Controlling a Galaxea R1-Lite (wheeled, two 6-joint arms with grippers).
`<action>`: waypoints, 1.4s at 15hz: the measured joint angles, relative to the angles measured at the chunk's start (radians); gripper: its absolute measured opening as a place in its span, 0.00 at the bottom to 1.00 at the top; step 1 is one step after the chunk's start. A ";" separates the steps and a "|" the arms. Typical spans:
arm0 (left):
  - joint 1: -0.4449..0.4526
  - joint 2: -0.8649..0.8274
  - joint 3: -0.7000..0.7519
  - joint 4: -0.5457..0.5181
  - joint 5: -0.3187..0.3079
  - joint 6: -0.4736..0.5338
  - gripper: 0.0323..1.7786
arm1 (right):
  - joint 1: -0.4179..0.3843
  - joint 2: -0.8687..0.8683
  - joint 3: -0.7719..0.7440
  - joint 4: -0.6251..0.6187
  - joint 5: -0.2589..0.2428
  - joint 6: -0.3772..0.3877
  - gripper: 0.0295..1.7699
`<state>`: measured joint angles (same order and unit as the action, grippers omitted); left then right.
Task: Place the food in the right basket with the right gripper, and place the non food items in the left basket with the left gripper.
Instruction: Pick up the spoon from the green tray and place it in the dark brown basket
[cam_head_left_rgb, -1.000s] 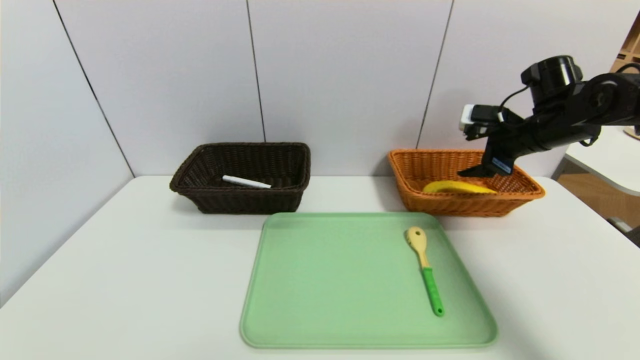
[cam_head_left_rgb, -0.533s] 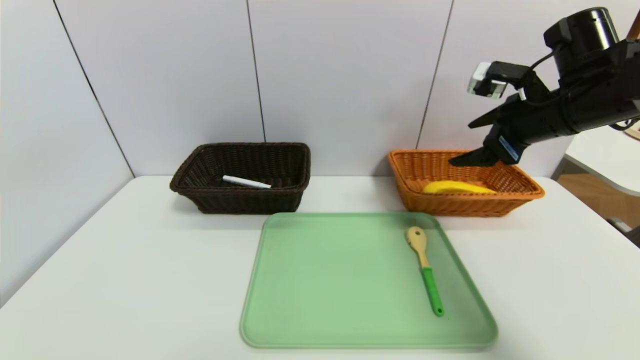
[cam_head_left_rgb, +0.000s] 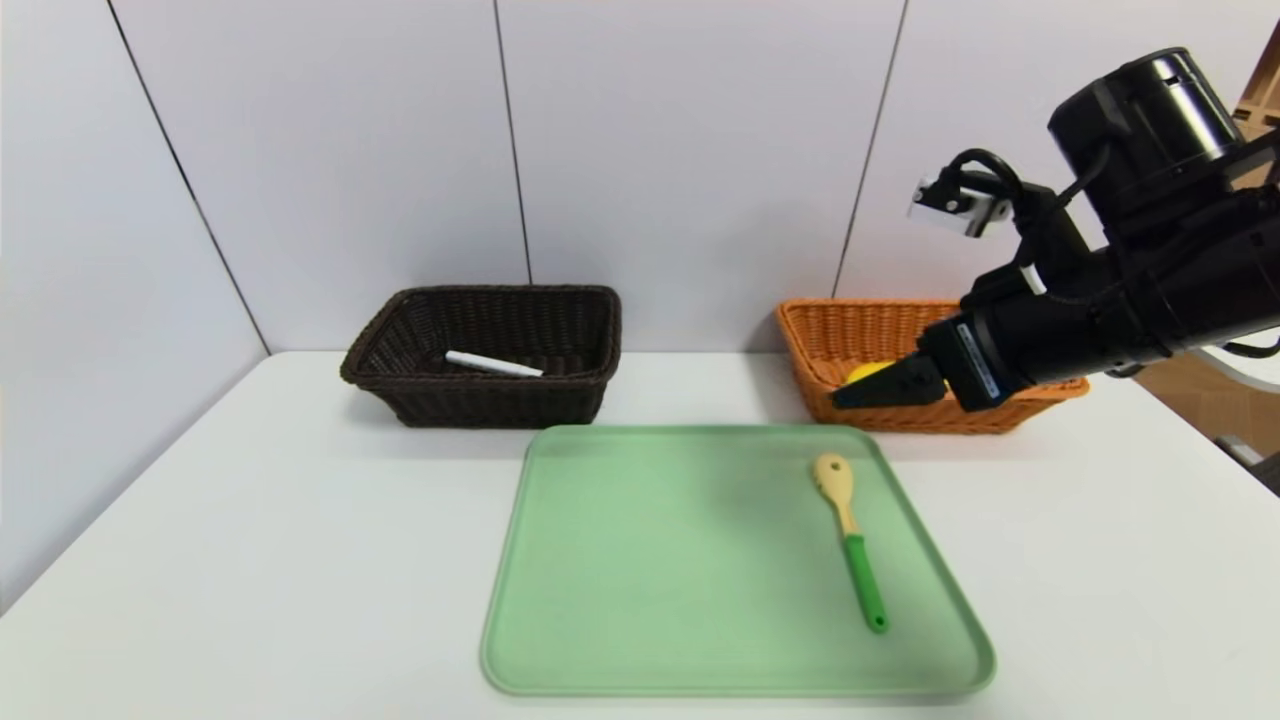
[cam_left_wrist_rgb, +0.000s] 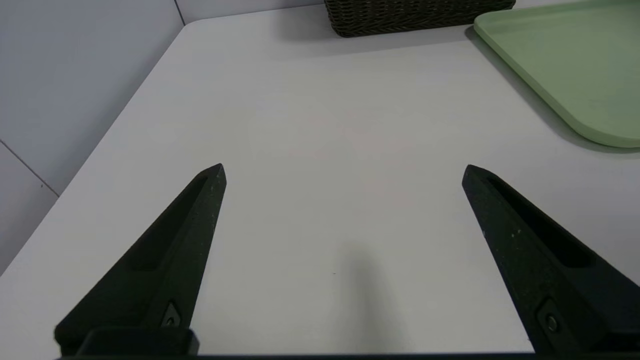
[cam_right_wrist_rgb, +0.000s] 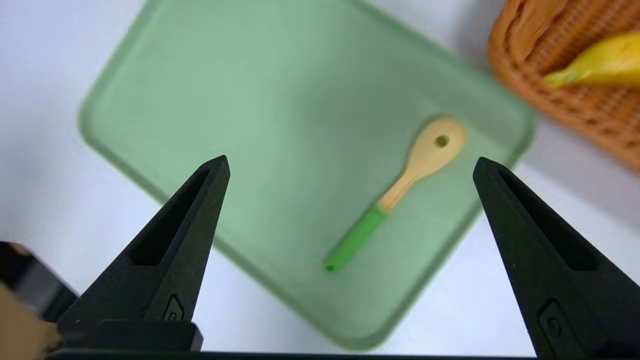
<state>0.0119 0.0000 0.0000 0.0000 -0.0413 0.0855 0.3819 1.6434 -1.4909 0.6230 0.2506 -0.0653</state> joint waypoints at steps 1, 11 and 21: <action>0.000 0.000 0.000 0.000 0.000 0.000 0.95 | 0.008 0.000 0.004 0.005 -0.003 0.074 0.95; 0.000 0.000 0.000 0.000 0.000 0.000 0.95 | 0.136 0.136 0.012 0.112 -0.387 0.551 0.96; 0.000 0.000 0.000 0.000 0.000 0.000 0.95 | 0.185 0.223 0.123 0.110 -0.459 0.697 0.96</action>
<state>0.0119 0.0000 0.0000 0.0000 -0.0409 0.0860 0.5672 1.8666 -1.3677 0.7332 -0.2083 0.6321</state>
